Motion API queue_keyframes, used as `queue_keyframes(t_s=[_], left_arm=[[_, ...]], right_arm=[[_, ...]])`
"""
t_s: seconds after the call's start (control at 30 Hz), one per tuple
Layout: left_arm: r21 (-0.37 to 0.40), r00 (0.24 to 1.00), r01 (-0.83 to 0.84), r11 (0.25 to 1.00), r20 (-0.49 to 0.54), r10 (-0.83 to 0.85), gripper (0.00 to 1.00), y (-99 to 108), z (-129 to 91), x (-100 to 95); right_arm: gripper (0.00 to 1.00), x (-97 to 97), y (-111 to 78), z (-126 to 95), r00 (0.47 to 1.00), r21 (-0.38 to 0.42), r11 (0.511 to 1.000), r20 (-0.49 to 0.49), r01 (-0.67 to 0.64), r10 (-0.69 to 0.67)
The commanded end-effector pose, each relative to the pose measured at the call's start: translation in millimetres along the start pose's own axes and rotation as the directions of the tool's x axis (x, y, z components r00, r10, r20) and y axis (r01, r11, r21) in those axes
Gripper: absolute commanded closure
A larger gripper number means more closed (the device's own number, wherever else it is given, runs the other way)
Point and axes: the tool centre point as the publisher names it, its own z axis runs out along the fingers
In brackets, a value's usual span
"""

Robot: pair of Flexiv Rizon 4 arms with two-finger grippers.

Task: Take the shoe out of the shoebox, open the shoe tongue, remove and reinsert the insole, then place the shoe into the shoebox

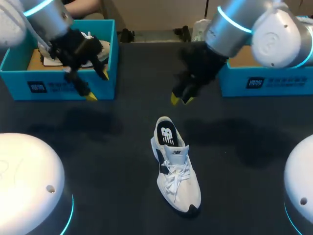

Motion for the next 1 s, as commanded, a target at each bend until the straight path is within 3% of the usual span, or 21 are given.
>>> queue_keyframes(t_s=[0.03,0.27,0.5,0.6,0.7,0.77,1.0], left_arm=[[-0.012,1.000,-0.027,1.000,-0.007,0.027,0.00,11,-45,-8.6],[-0.018,0.996,-0.089,0.996,-0.008,0.089,0.00,27,-81,-28.1],[-0.024,0.993,-0.116,0.993,-0.016,0.115,0.00,29,-89,-34.0],[-0.024,0.993,-0.116,0.993,-0.016,0.115,0.00,29,-89,-34.0],[-0.024,0.993,-0.116,0.993,-0.016,0.115,0.00,29,-89,-34.0],[-0.024,0.993,-0.116,0.993,-0.016,0.115,0.00,29,-89,-34.0],[-0.024,0.993,-0.116,0.993,-0.016,0.115,0.00,29,-89,-34.0]], right_arm=[[0.64,18.0,-3.3,5,0.991,-0.039,0.999,0.128,-0.029,0.034],[0.64,32.5,-5.6,21,0.972,-0.091,0.988,0.193,-0.121,0.137],[0.68,47.6,-10.4,31,0.946,-0.117,0.974,0.244,-0.191,0.215],[1.00,55.9,-14.2,33,0.924,-0.136,0.965,0.285,-0.224,0.255],[1.00,60.3,-18.7,35,0.906,-0.183,0.951,0.304,-0.249,0.295],[1.00,64.8,-22.6,35,0.892,-0.305,0.917,0.290,-0.256,0.346],[1.00,64.8,-22.6,35,0.892,-0.305,0.917,0.290,-0.256,0.346]])
